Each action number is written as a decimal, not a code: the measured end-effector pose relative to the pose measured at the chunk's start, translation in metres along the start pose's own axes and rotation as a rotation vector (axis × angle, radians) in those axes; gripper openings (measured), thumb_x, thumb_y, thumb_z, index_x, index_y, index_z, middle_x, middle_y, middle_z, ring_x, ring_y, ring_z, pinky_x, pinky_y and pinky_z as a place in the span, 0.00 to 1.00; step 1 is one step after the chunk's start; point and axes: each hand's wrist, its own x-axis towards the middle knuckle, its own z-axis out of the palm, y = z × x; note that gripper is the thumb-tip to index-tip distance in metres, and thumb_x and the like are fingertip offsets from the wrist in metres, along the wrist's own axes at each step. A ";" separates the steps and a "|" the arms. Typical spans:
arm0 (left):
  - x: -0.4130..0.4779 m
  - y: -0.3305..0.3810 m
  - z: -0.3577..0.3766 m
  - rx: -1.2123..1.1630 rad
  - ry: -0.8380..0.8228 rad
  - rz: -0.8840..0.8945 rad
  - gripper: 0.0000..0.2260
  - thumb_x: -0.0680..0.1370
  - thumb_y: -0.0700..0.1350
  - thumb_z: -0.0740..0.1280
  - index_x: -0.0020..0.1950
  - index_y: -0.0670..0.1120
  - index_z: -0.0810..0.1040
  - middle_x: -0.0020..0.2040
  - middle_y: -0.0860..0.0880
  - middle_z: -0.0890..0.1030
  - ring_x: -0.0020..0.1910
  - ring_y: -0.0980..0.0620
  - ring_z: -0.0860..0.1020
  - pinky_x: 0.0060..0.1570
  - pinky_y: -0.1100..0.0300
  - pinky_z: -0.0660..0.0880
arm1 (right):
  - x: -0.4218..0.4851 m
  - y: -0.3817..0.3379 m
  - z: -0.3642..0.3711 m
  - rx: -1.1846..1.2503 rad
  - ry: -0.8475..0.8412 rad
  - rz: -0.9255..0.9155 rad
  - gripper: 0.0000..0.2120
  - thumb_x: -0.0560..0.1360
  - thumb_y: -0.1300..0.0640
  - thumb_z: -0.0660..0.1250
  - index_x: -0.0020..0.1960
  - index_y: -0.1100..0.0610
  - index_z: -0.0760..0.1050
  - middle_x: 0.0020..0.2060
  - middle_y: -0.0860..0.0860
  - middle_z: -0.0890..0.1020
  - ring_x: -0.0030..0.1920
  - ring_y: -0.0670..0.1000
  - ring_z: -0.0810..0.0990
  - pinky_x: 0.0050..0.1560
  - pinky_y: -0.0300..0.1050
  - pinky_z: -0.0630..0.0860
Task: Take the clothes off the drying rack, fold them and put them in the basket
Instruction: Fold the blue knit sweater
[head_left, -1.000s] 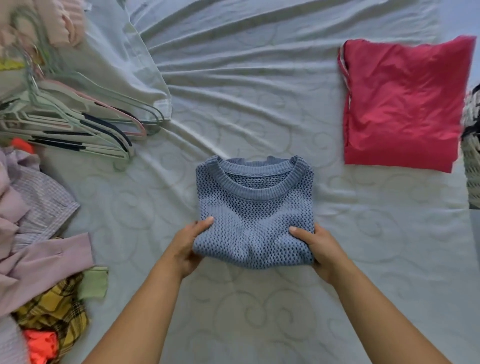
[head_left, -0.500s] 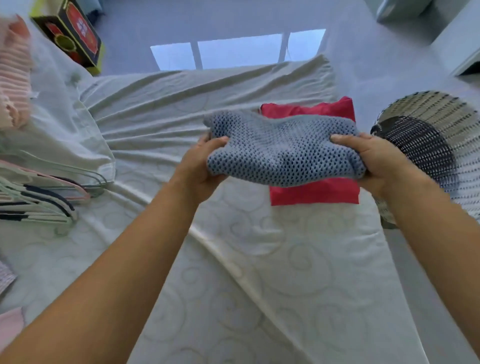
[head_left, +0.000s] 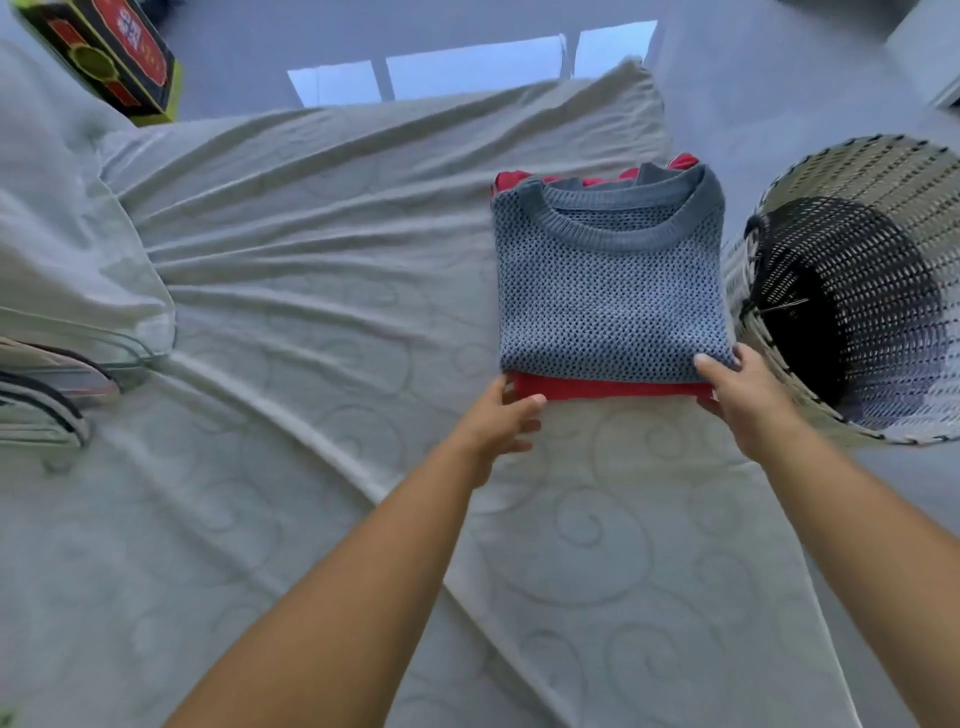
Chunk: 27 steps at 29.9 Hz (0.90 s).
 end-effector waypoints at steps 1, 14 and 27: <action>-0.002 -0.001 0.001 0.004 -0.007 0.004 0.23 0.79 0.42 0.62 0.73 0.49 0.60 0.67 0.48 0.69 0.54 0.48 0.74 0.48 0.56 0.73 | -0.001 0.003 0.003 -0.016 0.024 -0.025 0.19 0.78 0.60 0.61 0.68 0.59 0.64 0.57 0.52 0.73 0.56 0.53 0.73 0.58 0.55 0.72; -0.071 -0.023 -0.056 -0.148 0.015 0.030 0.11 0.80 0.41 0.61 0.62 0.46 0.69 0.50 0.47 0.78 0.39 0.55 0.80 0.39 0.64 0.76 | -0.082 -0.006 0.081 -0.487 0.145 -0.417 0.28 0.76 0.62 0.60 0.73 0.66 0.56 0.75 0.60 0.55 0.75 0.55 0.51 0.73 0.45 0.47; -0.249 -0.200 -0.363 -0.129 0.716 -0.138 0.06 0.78 0.35 0.60 0.43 0.44 0.70 0.38 0.47 0.76 0.34 0.52 0.74 0.28 0.68 0.70 | -0.300 0.074 0.323 -0.522 -0.470 -0.242 0.21 0.77 0.64 0.61 0.70 0.58 0.66 0.68 0.54 0.70 0.66 0.57 0.70 0.63 0.46 0.65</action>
